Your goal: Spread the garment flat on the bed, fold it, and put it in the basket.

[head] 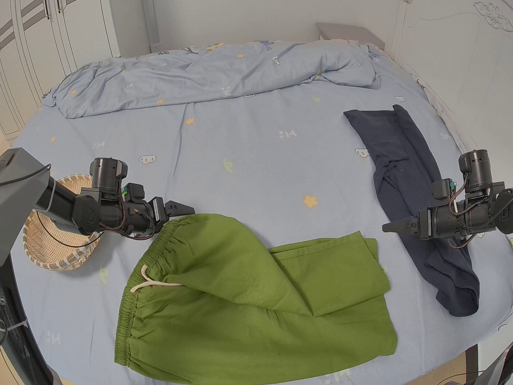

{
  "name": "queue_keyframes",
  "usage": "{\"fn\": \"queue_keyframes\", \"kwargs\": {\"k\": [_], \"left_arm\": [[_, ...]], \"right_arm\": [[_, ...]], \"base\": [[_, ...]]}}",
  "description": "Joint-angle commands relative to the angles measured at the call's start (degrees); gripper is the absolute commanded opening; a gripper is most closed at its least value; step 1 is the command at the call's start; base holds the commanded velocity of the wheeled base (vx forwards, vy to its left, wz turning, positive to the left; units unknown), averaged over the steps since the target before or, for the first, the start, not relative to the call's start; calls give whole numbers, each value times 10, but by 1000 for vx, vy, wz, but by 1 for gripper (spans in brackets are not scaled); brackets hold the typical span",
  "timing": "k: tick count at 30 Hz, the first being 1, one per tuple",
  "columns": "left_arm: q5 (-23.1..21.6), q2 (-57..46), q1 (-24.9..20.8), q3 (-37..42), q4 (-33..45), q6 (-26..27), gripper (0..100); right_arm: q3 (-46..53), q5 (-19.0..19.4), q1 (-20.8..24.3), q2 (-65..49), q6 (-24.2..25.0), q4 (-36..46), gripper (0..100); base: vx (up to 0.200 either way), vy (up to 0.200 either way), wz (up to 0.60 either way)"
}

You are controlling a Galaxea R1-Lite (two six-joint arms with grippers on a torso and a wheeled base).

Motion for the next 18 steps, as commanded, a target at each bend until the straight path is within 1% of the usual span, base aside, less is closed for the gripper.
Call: {"fn": "queue_keyframes", "kwargs": {"k": [1,2,3,12,14,18], "left_arm": [[4,6,-1,3,1,-1,100],[5,6,-1,3,1,-1,100],[8,6,-1,4,1,-1,0],[10,-8,1,10,1,0,0],[11,-15,2,13,1,0,0],[12,-42,6,23,1,0,0]], "right_arm": [[0,0,0,8,0,0,100],[0,0,0,9,0,0,100],[0,0,0,10,-1,0,100],[-1,1,4,17,0,-1,100],[-2,1,9,22,0,-1,100],[-3,0,34,44,-1,-13,100]], "base": [[0,0,0],[0,0,0],[0,0,0],[0,0,0],[0,0,0],[0,0,0]]}}
